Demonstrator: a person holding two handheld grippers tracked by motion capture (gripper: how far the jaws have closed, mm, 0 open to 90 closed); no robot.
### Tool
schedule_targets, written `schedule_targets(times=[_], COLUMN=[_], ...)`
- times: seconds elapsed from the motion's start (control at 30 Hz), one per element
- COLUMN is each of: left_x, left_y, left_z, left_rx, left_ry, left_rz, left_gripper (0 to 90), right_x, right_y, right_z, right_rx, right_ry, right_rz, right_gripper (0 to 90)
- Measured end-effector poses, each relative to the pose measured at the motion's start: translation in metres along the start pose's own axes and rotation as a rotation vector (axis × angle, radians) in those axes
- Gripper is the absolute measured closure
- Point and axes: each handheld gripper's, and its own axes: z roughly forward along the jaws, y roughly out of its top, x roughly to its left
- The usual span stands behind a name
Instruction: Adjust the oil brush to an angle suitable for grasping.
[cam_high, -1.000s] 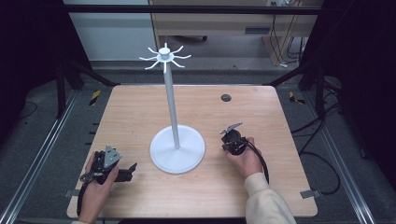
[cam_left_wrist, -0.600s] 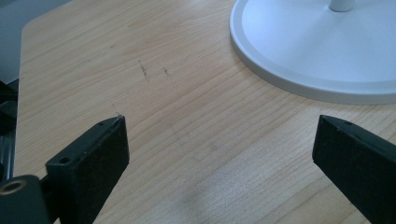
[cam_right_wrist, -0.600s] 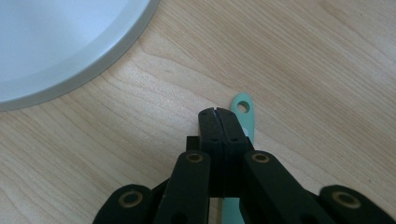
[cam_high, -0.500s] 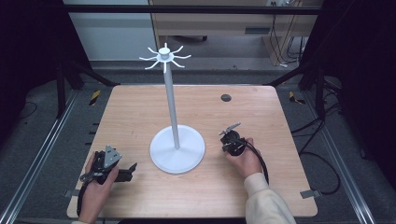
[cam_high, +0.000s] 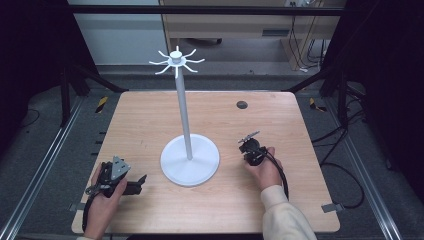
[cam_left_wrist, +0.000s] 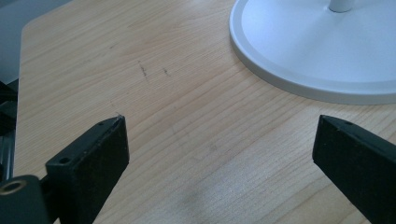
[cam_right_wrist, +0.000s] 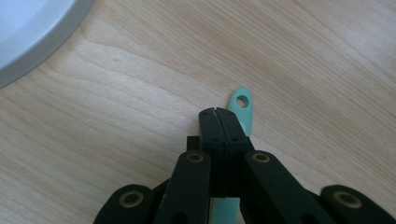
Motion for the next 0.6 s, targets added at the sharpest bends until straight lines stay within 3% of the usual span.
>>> schedule_targets(times=[0.03,0.13,0.2,0.33,0.37,0.47,0.6], left_x=[0.000,-0.001,-0.002,-0.002,-0.002,-0.001,-0.002], left_y=[0.000,0.000,0.001,0.001,0.000,0.000,0.000], left_z=[0.000,0.001,0.001,0.001,0.001,0.001,0.001], left_rx=[0.000,0.000,0.003,0.002,0.001,0.001,0.005], left_ry=[0.000,-0.001,-0.004,-0.005,-0.004,-0.004,-0.002], left_rz=[0.000,0.003,0.009,0.009,0.006,0.005,0.008], left_gripper=[3.3,3.3,3.3,3.3,3.3,3.3,3.3], right_x=[-0.001,-0.006,-0.011,-0.015,-0.017,-0.021,-0.025], right_y=[0.000,-0.001,-0.003,-0.004,-0.005,-0.008,-0.016], right_z=[0.000,0.000,0.000,-0.001,-0.007,-0.023,-0.039], right_rx=[0.002,0.007,0.008,0.005,-0.018,-0.064,-0.058], right_ry=[0.001,-0.033,-0.037,-0.036,-0.009,0.014,0.036], right_rz=[0.020,0.019,0.055,0.064,0.090,0.116,0.144], right_gripper=[90.0,90.0,90.0,90.0,90.0,90.0,90.0])
